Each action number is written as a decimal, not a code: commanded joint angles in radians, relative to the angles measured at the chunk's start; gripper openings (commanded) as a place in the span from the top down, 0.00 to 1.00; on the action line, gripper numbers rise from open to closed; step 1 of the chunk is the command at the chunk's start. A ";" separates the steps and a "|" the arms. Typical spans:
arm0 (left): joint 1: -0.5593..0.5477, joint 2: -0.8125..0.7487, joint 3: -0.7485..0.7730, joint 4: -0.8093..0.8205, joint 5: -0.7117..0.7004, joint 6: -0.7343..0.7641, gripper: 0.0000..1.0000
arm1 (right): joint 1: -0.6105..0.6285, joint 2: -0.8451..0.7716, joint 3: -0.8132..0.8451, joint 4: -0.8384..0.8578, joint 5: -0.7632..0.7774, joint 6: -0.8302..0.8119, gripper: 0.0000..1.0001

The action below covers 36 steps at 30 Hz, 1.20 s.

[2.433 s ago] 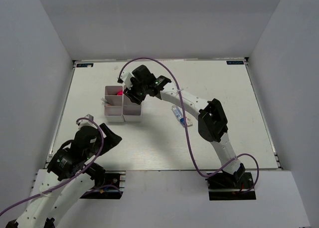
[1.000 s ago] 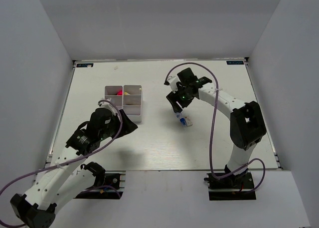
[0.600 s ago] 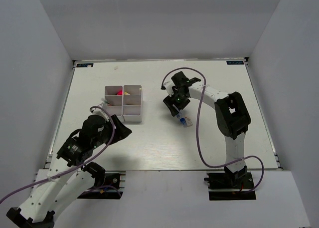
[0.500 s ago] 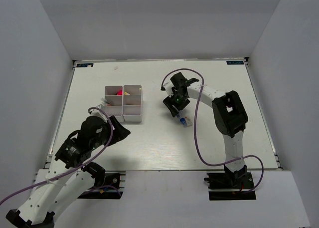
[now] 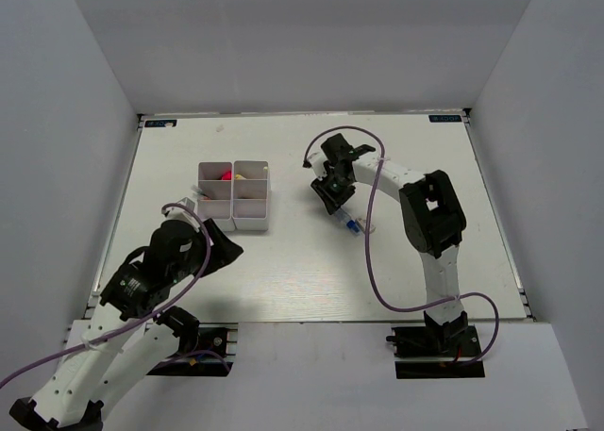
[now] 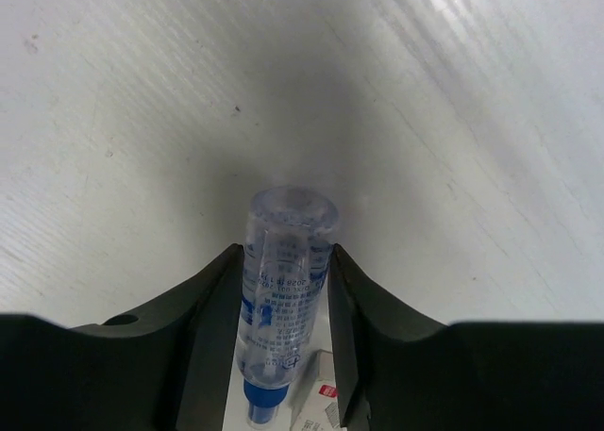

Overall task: Sort the stationery into containers
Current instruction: Pick up the stationery from the center of the board, then place the stationery in the storage box.

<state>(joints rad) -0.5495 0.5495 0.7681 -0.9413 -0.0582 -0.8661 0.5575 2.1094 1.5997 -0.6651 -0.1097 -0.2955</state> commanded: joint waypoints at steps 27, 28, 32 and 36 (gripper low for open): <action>-0.004 -0.069 0.283 0.049 -0.146 0.055 0.26 | 0.248 0.001 0.545 0.344 -0.867 0.065 1.00; -0.004 -0.078 0.283 0.049 -0.146 0.055 0.26 | 0.254 0.012 0.545 0.436 -0.878 0.087 1.00; 0.005 -0.114 0.283 0.030 -0.155 0.036 0.26 | 0.294 0.089 0.543 0.689 -0.855 0.215 1.00; 0.005 -0.134 0.283 0.019 -0.155 0.027 0.26 | 0.337 0.139 0.526 0.831 -0.814 0.263 1.00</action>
<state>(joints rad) -0.5491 0.4225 1.0252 -0.8989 -0.2001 -0.8337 0.8688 2.2574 2.1128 -0.0994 -0.9279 -0.1192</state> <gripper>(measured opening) 0.739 0.426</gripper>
